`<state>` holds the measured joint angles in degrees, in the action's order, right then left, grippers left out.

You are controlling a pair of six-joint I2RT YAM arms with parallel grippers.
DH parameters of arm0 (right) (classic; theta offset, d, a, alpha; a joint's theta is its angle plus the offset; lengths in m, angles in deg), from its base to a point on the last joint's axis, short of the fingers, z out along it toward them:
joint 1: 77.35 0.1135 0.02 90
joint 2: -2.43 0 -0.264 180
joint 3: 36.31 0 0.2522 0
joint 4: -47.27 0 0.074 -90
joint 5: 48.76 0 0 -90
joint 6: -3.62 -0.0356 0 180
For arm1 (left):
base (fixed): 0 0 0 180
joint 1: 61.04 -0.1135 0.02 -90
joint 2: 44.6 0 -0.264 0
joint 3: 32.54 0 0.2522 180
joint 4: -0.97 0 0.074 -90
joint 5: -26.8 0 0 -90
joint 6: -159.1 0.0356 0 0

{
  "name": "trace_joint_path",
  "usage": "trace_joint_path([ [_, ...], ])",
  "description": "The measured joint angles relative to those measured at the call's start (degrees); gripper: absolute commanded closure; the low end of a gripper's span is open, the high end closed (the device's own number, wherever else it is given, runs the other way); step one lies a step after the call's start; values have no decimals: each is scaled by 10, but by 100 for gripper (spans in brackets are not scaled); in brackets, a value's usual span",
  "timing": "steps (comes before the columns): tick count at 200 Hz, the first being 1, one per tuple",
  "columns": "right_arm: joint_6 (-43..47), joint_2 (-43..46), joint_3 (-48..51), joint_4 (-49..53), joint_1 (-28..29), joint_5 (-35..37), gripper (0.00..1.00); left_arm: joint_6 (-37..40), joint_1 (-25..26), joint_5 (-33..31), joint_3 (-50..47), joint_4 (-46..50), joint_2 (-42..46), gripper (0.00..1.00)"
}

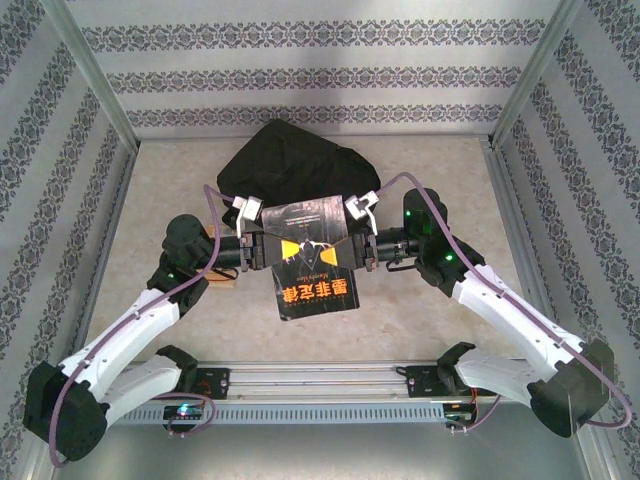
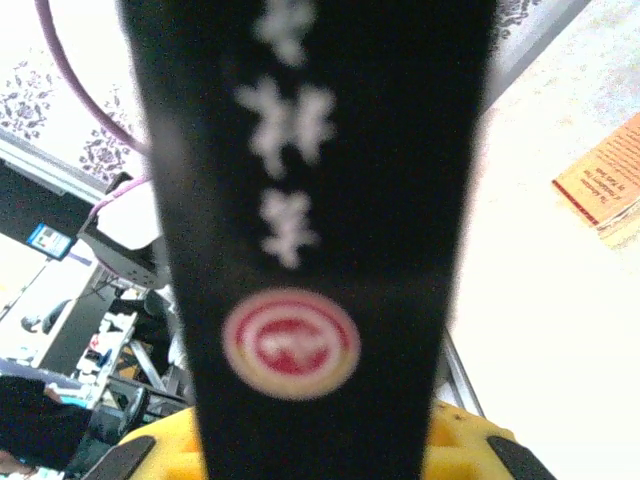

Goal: Pack the student bag

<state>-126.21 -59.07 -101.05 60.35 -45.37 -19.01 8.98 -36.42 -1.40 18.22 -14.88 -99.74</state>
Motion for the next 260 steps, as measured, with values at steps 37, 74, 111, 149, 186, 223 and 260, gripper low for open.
trace_joint_path([
  [37,-85,49,75,-130,-10,133,25,-31,0,-62,-5,-37,2,100],
  [74,-176,101,197,-283,38,308,9,-57,0,-181,-10,-69,4,100],
  [111,-224,110,236,-402,94,426,10,-78,-1,-265,-10,-92,-13,100],
  [149,-250,56,238,-519,124,483,23,-106,-2,-304,-16,-125,-38,100],
  [186,-267,-21,238,-589,141,499,42,-115,-3,-323,-22,-131,-41,100],
  [223,-279,-54,237,-620,144,518,81,-116,-3,-331,-24,-131,-41,100],
  [260,-275,-53,237,-608,143,528,100,-101,-3,-332,-21,-114,-41,66],
])
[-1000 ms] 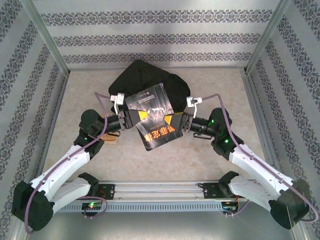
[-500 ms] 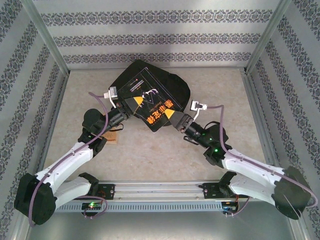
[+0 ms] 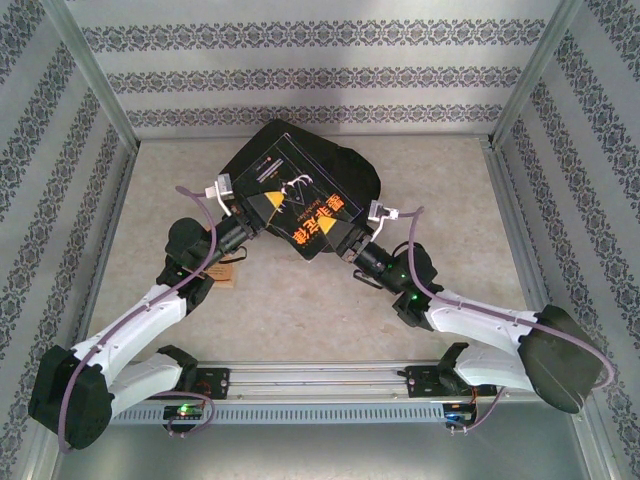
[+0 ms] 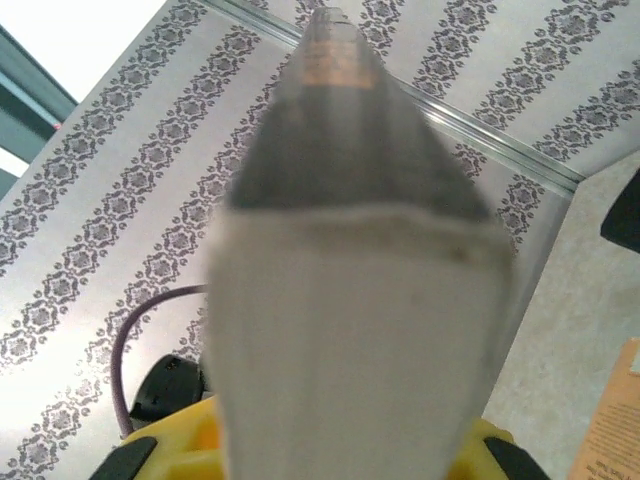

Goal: Pack the student bag

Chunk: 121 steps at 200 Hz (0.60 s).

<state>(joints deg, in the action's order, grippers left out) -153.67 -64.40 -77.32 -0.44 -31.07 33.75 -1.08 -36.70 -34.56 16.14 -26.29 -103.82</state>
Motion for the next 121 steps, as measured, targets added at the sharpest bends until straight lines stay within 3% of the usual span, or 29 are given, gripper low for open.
trace_joint_path([
  [18,16,46,0,87,-9,11,100,44,0,13,39,82,-12,52],
  [59,132,265,-81,521,-56,162,100,247,5,14,277,376,-143,39],
  [86,172,338,-120,711,-154,239,100,386,45,-40,427,549,-243,32],
  [121,194,368,-121,868,-277,249,100,534,130,-139,600,726,-398,26],
])
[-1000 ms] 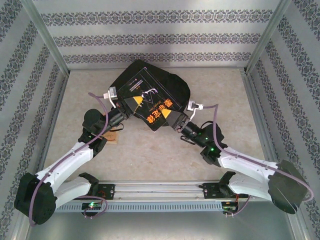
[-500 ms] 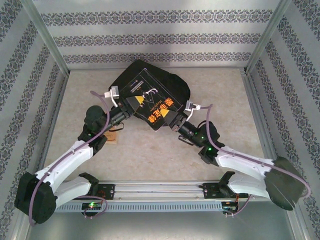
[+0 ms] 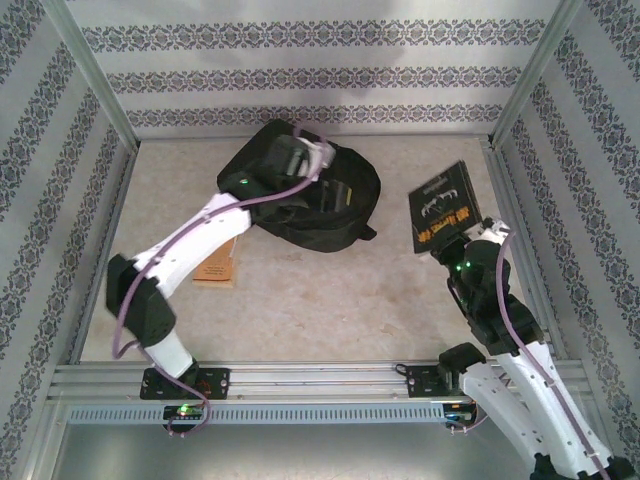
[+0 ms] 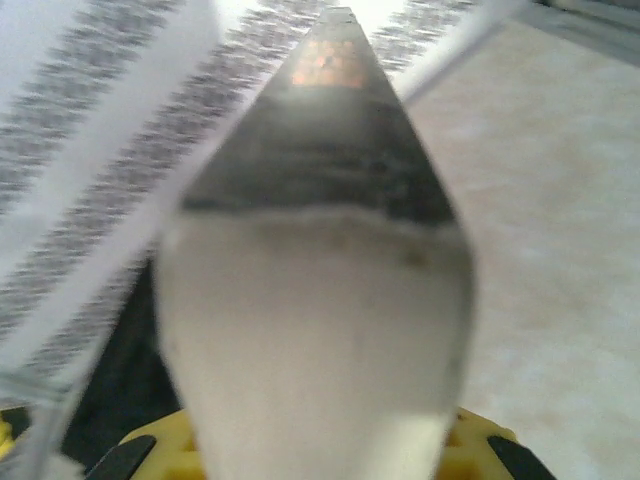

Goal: Pack the student bag

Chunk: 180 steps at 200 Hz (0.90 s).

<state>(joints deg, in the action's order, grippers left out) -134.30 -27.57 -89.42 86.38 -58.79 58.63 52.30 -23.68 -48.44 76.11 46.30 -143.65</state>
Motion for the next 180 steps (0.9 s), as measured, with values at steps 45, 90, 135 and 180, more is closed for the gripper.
trace_joint_path([
  [45,10,7,0,61,-81,-49,100,101,60,-89,131,121,-148,23],
  [90,7,1,16,50,-96,-100,100,139,69,-139,234,172,-242,24],
  [135,3,-9,28,44,-98,-129,100,162,69,-172,286,191,-287,34],
  [180,2,-16,29,29,-98,-142,100,183,68,-195,309,198,-330,75],
])
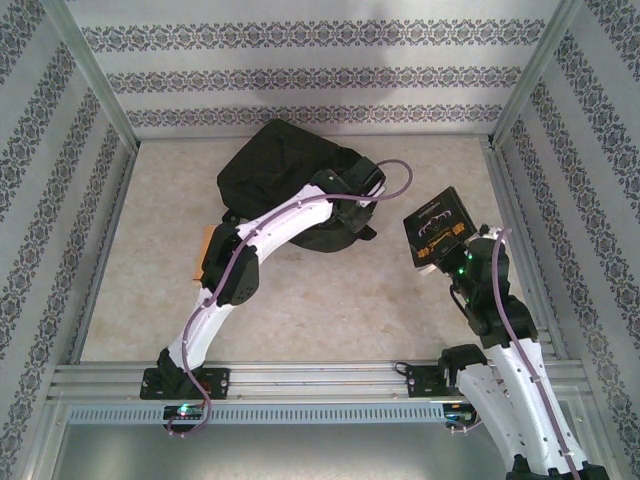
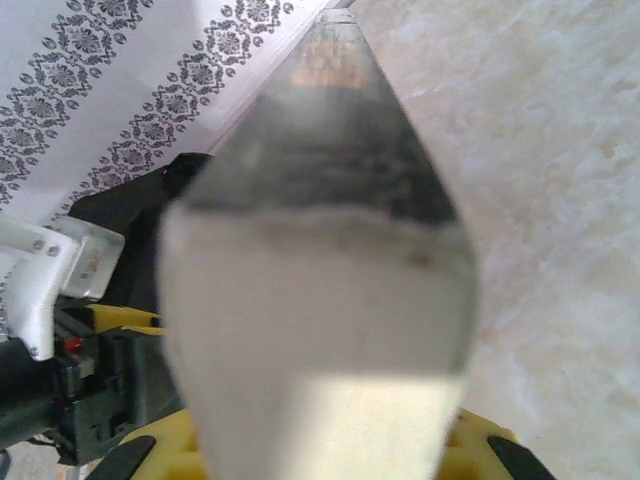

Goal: Pack the student bag

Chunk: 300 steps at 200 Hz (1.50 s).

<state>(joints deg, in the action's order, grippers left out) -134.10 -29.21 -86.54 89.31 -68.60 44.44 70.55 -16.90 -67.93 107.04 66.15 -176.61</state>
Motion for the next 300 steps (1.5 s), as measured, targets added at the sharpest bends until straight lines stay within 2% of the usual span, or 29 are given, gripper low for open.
trace_joint_path([
  [22,0,-7,0,-11,0,-11,100,-2,-2,-4,1,1,0,100],
  [61,2,-27,0,-37,0,-56,100,-8,-13,19,-19,-8,34,100],
  [135,-2,-61,-14,-115,5,-203,100,-82,-85,104,-192,-99,252,100],
  [168,-69,-71,-19,-153,9,-254,100,-126,-120,132,-242,-134,308,100],
  [196,-185,-91,6,-226,11,-282,100,-155,-143,150,-249,-148,328,100],
  [230,-307,-161,49,-320,36,-296,100,-169,-146,160,-249,-149,330,100],
  [267,-356,-215,50,-385,82,-289,100,-177,-146,168,-249,-150,330,100],
  [300,-368,-280,49,-452,94,-279,100,-181,-146,170,-249,-150,330,100],
])
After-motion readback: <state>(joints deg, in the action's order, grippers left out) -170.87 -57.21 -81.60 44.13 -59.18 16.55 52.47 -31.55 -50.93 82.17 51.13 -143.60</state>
